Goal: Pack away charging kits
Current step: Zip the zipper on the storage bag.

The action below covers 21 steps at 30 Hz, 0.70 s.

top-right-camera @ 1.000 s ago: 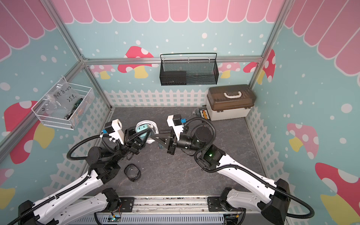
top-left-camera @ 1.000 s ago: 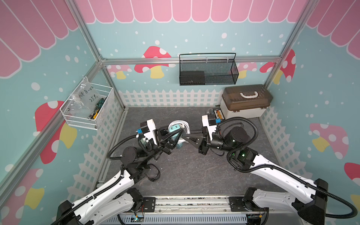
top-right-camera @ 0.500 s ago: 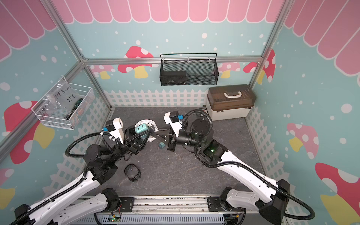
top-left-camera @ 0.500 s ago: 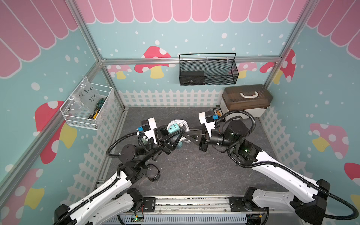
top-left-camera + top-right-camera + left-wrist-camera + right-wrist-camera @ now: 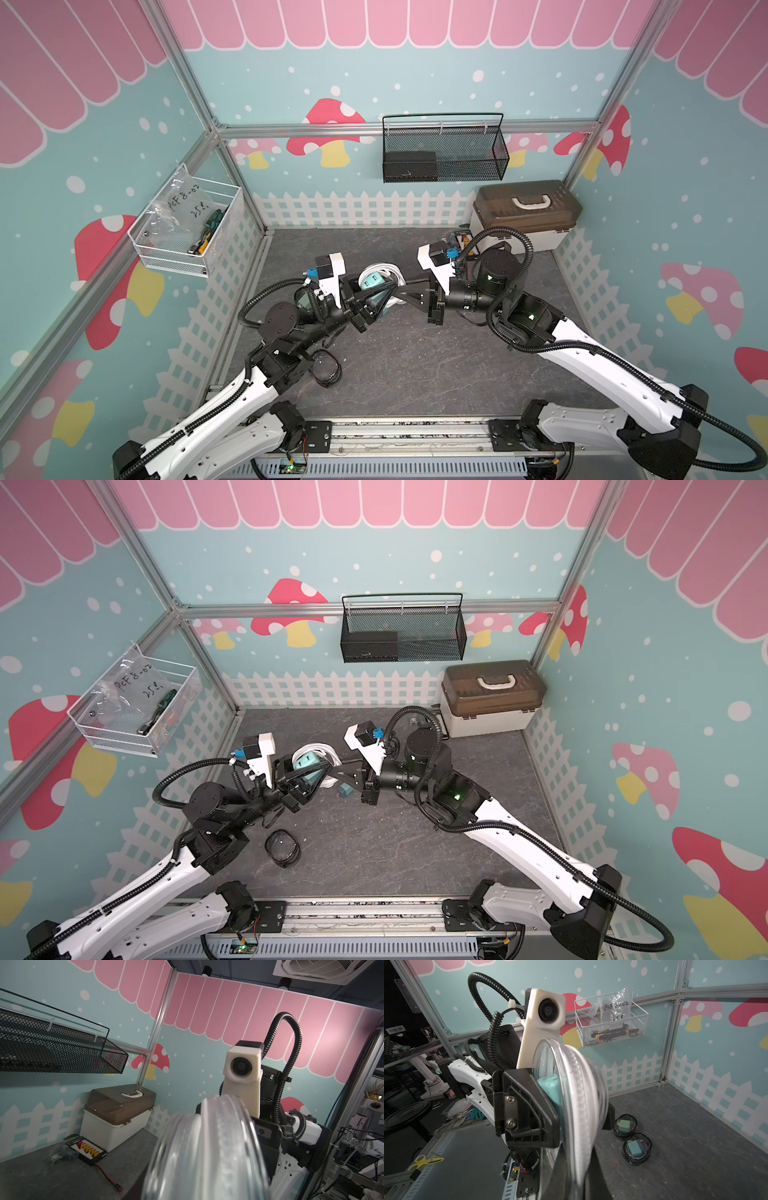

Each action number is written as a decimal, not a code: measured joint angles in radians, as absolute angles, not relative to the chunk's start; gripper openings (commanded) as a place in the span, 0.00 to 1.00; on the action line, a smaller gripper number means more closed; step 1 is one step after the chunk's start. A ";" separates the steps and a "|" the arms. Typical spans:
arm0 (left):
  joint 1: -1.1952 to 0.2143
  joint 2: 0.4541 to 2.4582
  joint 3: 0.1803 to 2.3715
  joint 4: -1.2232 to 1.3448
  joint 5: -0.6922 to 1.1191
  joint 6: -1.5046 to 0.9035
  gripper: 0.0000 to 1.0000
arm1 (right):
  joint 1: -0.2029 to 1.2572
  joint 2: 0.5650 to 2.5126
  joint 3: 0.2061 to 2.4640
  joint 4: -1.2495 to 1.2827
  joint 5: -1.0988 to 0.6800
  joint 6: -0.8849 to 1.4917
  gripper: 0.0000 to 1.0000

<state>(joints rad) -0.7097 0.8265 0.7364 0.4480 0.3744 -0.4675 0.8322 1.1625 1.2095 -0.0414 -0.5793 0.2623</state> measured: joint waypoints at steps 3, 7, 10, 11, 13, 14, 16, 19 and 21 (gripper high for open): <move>-0.709 0.826 0.736 0.437 0.380 -0.467 0.45 | 0.831 1.160 1.209 -0.057 -0.576 0.256 0.00; -0.704 0.818 0.736 0.421 0.382 -0.466 0.47 | 0.812 1.156 1.209 -0.075 -0.581 0.255 0.00; -0.696 0.808 0.736 0.414 0.382 -0.466 0.47 | 0.799 1.153 1.209 -0.076 -0.590 0.255 0.00; -0.696 0.806 0.736 0.414 0.382 -0.466 0.47 | 0.798 1.152 1.209 -0.076 -0.592 0.255 0.00; -0.696 0.805 0.736 0.415 0.382 -0.466 0.47 | 0.798 1.152 1.209 -0.075 -0.595 0.257 0.00; -0.695 0.805 0.736 0.415 0.382 -0.466 0.47 | 0.797 1.153 1.209 -0.073 -0.598 0.260 0.00; -0.695 0.806 0.737 0.416 0.384 -0.467 0.49 | 0.793 1.157 1.210 -0.069 -0.607 0.264 0.00; -0.690 0.815 0.749 0.416 0.384 -0.468 0.51 | 0.784 1.172 1.225 -0.066 -0.621 0.268 0.00; -0.685 0.828 0.764 0.415 0.383 -0.468 0.52 | 0.778 1.180 1.234 -0.059 -0.622 0.270 0.00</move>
<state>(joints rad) -0.6853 0.8280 0.7643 0.4152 0.3828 -0.4679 0.7780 1.1801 1.2335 -0.0589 -0.6224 0.2703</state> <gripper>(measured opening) 0.516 0.052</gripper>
